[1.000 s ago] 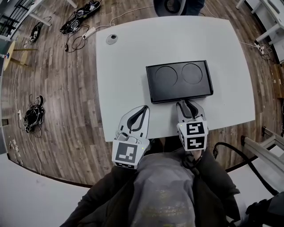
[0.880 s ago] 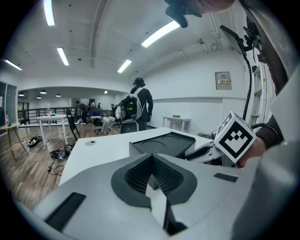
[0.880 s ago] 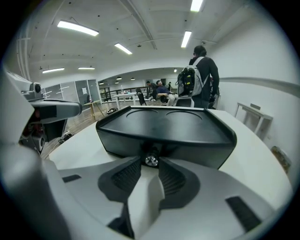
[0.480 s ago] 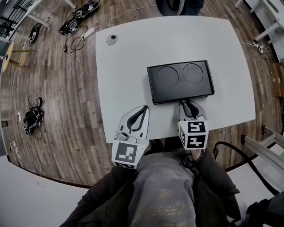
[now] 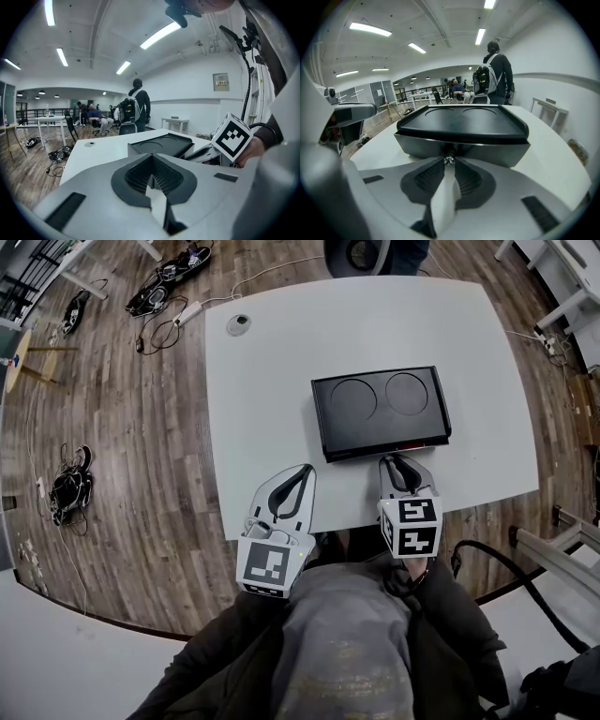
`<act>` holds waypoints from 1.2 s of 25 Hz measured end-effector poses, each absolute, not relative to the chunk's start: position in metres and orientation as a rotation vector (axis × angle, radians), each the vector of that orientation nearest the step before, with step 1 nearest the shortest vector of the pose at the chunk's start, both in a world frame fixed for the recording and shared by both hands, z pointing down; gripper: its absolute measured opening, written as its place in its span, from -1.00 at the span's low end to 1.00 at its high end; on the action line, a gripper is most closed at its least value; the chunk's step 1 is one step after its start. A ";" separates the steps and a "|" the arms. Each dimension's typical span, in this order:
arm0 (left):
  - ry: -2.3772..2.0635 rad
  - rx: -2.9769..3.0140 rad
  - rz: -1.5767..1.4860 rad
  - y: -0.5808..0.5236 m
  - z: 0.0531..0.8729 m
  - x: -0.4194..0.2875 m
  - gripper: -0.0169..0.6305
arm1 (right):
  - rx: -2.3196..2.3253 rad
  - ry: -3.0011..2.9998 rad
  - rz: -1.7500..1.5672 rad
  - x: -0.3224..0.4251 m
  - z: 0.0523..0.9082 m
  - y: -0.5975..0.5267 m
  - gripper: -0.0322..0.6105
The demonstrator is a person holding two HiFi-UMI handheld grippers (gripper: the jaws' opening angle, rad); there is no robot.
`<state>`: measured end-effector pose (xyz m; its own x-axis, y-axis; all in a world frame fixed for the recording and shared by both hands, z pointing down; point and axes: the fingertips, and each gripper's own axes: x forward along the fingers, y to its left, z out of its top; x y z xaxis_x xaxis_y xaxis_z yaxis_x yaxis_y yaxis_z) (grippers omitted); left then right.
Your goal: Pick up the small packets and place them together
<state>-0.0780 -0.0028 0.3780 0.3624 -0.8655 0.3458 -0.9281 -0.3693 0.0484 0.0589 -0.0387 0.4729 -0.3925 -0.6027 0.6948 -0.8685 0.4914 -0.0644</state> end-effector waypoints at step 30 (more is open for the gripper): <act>-1.525 2.481 0.408 0.052 0.376 -0.039 -0.94 | 1.242 -2.154 0.588 0.088 0.476 0.051 -0.67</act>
